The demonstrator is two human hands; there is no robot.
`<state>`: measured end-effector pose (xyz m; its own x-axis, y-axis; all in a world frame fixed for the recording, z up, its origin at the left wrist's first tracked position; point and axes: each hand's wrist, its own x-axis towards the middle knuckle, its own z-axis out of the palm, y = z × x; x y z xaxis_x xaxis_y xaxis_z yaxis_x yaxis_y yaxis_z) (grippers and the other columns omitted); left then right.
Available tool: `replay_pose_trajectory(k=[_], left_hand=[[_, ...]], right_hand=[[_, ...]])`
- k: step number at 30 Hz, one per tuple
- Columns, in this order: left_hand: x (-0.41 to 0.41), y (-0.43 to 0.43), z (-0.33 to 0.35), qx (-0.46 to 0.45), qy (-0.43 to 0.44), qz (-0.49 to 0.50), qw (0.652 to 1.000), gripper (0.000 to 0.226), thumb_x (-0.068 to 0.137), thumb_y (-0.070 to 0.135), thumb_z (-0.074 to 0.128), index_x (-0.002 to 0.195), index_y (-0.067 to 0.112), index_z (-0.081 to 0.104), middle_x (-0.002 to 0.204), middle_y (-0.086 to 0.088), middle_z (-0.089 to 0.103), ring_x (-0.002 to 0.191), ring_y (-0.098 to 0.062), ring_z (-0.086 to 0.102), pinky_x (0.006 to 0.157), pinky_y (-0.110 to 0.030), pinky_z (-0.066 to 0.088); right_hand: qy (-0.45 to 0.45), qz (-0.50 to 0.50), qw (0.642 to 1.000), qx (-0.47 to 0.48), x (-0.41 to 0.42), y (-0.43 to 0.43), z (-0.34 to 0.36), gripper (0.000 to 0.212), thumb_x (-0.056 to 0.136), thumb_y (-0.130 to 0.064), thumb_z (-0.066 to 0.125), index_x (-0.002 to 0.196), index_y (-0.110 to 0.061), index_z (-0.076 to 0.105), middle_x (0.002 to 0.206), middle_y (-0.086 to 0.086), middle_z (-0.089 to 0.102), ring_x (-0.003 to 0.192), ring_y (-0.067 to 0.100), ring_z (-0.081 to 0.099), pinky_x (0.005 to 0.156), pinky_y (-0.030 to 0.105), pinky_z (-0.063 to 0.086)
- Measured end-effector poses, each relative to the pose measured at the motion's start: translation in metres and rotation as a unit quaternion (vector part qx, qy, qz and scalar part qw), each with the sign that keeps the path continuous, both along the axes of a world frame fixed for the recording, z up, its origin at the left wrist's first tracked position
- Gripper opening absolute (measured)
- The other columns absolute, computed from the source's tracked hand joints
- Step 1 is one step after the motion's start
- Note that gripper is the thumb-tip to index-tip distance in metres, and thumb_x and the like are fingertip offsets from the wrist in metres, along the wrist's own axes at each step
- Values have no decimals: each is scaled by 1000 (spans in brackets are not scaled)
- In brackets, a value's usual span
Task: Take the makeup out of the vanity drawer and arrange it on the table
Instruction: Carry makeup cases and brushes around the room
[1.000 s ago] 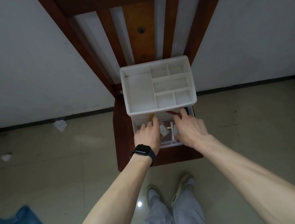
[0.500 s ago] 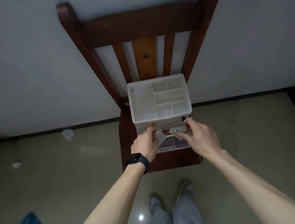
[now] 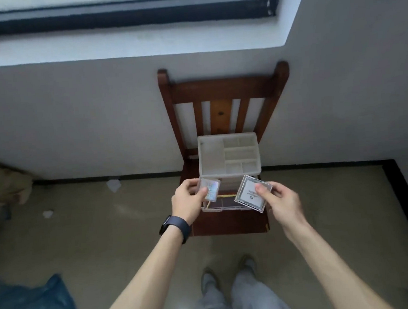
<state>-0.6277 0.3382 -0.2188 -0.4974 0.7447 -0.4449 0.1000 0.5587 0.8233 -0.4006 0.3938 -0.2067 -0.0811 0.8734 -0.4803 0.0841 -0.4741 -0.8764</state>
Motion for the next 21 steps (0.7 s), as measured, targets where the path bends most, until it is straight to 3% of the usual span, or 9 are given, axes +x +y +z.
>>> replay_pose_trajectory(k=[3, 7, 12, 15, 17, 21], left_hand=[[-3, -23, 31, 24, -44, 49, 998, 17, 88, 20, 73, 103, 24, 67, 96, 3, 74, 87, -13, 72, 81, -34, 58], [-8, -66, 62, 57, -59, 132, 988, 16, 87, 20, 75, 100, 25, 68, 97, 0, 74, 86, -8, 72, 78, -25, 57], [-9, -151, 92, 77, -51, 308, 947, 15, 88, 12, 74, 98, 20, 66, 94, -2, 72, 87, -15, 69, 80, -27, 55], [2, -227, 105, 85, -32, 422, 902, 13, 89, 10, 72, 98, 17, 65, 91, -3, 71, 77, -11, 66, 65, -19, 49], [12, -277, 114, 84, -22, 491, 867, 14, 90, 10, 72, 100, 17, 64, 93, -2, 72, 73, -6, 66, 59, -13, 46], [59, -404, 134, 101, -3, 649, 754, 15, 90, 5, 70, 101, 12, 63, 98, -11, 72, 78, -19, 67, 52, -9, 44]], right_hand=[[15, 46, 999, -2, -5, -10, 35, 14, 89, -24, 76, 98, -13, 76, 94, 2, 79, 87, 12, 75, 65, 17, 55], [31, 135, 990, -10, -21, -16, 71, 25, 86, -32, 76, 104, -14, 76, 98, 4, 78, 90, 19, 76, 64, 21, 57], [35, 318, 947, -32, -68, -32, 100, 28, 84, -35, 77, 101, -13, 76, 99, 7, 78, 93, 25, 75, 78, 35, 61], [36, 445, 894, -20, -108, -68, 114, 34, 79, -38, 78, 99, -10, 76, 94, 5, 79, 84, 16, 76, 62, 23, 57], [41, 510, 859, -14, -135, -97, 121, 28, 83, -35, 79, 95, -10, 76, 91, 4, 78, 78, 14, 74, 62, 22, 54], [53, 666, 744, 10, -184, -203, 136, 23, 85, -40, 78, 75, -18, 76, 73, -4, 71, 60, 11, 56, 58, 22, 44]])
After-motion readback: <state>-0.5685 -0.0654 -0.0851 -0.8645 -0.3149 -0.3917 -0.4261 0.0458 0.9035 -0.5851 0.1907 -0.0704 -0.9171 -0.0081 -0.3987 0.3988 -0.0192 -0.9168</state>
